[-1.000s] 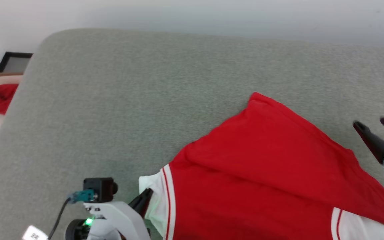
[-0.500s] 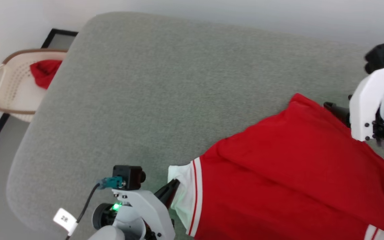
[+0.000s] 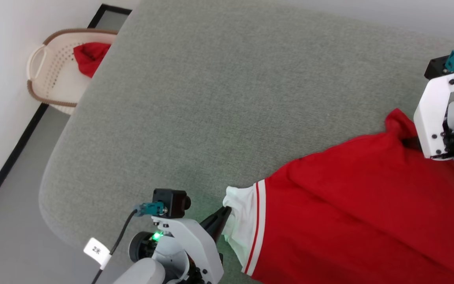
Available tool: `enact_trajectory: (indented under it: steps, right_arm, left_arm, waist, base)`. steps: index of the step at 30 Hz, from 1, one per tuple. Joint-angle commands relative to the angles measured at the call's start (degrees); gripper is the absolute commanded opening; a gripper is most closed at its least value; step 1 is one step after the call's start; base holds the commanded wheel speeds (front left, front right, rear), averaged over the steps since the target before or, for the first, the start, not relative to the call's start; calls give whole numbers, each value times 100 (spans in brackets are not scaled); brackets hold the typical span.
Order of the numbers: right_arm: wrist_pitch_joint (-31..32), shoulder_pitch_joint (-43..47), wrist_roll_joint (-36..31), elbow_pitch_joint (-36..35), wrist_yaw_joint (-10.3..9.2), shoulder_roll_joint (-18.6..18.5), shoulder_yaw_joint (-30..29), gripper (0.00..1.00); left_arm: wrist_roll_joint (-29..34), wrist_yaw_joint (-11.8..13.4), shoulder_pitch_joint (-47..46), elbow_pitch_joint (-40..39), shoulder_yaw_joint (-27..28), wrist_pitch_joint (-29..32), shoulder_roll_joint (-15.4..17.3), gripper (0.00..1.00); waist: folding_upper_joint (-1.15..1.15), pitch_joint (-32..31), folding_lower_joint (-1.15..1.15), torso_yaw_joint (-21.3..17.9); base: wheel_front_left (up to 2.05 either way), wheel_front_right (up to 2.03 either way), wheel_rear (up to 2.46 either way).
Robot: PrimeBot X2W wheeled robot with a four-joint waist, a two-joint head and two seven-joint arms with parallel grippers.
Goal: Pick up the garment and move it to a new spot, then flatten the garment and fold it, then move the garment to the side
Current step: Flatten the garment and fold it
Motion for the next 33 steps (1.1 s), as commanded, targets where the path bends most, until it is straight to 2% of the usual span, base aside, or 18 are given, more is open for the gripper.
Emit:
enact_trajectory:
  steps: [1, 4, 5, 6, 16, 20, 27, 33]
  right_arm:
    - [157, 29, 60, 332, 0, 142, 120, 100]
    - [369, 5, 70, 639, 1, 194, 311, 100]
    - [444, 2, 88, 708, 1, 212, 374, 46]
    - [474, -16, 98, 746, 2, 222, 426, 0]
    - [307, -443, 203, 952, -2, 165, 408, 0]
    - [99, -717, 300, 897, -2, 194, 385, 0]
    - [-247, -1137, 555, 725, -2, 276, 410, 0]
    - [-517, -1484, 839, 468, -2, 267, 473, 0]
  left_arm:
    - [-29, -45, -70, 53, -9, -36, -50, 0]
    - [-34, -82, -98, 125, -21, -61, -77, 0]
    - [-40, -86, -103, 143, -21, -68, -88, 0]
    - [-46, -96, -104, 159, -20, -80, -97, 0]
    - [-113, -63, -28, 254, 46, -113, -49, 0]
    - [-145, -53, -119, 158, 62, 84, 118, 0]
    - [-24, 24, -909, -246, 135, 1117, 874, 0]
    - [79, -98, -2047, -266, 285, 2049, 1434, 0]
  waist:
    - [0, 104, 0, 119]
    - [0, 128, 0, 164]
    - [0, 131, 0, 175]
    - [0, 132, 0, 182]
    - [0, 45, 0, 66]
    - [0, -57, 0, -81]
    - [0, -328, 0, -407]
    - [0, -540, 0, -744]
  base:
    - [0, 0, 0]
    - [0, 0, 0]
    - [0, 0, 0]
    - [0, 0, 0]
    - [0, 0, 0]
    - [0, 0, 0]
    - [0, 0, 0]
    - [0, 0, 0]
